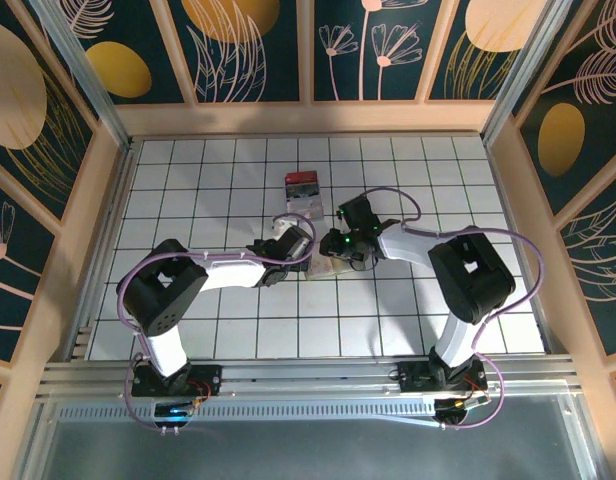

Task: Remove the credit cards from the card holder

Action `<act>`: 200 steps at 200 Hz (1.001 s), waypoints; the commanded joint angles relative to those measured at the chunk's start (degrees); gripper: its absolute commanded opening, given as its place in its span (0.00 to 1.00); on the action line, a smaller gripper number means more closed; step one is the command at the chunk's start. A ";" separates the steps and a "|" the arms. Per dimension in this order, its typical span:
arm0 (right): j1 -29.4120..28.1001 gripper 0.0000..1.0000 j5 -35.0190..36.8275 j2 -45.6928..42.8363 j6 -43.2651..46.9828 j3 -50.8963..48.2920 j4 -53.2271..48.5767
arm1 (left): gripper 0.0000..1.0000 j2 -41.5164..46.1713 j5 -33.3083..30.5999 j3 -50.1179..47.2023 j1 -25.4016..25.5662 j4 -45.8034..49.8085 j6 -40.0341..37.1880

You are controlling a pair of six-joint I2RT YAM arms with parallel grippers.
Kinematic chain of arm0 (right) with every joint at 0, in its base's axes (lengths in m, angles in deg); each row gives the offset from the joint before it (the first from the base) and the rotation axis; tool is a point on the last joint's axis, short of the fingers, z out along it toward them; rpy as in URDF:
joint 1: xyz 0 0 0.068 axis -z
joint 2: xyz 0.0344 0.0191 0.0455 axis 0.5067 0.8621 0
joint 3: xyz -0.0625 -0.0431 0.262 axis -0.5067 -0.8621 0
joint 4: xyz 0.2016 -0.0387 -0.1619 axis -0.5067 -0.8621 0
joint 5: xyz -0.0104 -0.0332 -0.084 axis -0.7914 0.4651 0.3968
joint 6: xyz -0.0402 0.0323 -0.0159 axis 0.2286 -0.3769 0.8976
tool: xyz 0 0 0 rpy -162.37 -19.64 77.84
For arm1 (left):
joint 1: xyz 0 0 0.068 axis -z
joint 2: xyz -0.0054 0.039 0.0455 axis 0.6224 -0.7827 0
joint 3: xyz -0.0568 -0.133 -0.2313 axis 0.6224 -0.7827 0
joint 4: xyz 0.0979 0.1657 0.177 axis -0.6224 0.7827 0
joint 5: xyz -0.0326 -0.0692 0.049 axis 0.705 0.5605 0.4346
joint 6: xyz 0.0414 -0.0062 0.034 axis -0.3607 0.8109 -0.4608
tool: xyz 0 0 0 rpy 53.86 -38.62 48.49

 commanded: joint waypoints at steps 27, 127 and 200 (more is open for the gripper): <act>0.62 0.29 0.82 2.25 1.59 0.99 -0.97 | 0.99 -2.91 1.37 0.35 0.12 -0.53 -0.52; 1.99 0.24 -8.95 0.55 0.07 -1.39 5.16 | 0.99 -4.82 0.85 0.20 0.23 1.77 -1.14; 4.86 0.21 -15.78 -0.31 -2.81 -4.78 12.13 | 0.99 -4.93 1.11 0.02 0.24 1.84 -0.69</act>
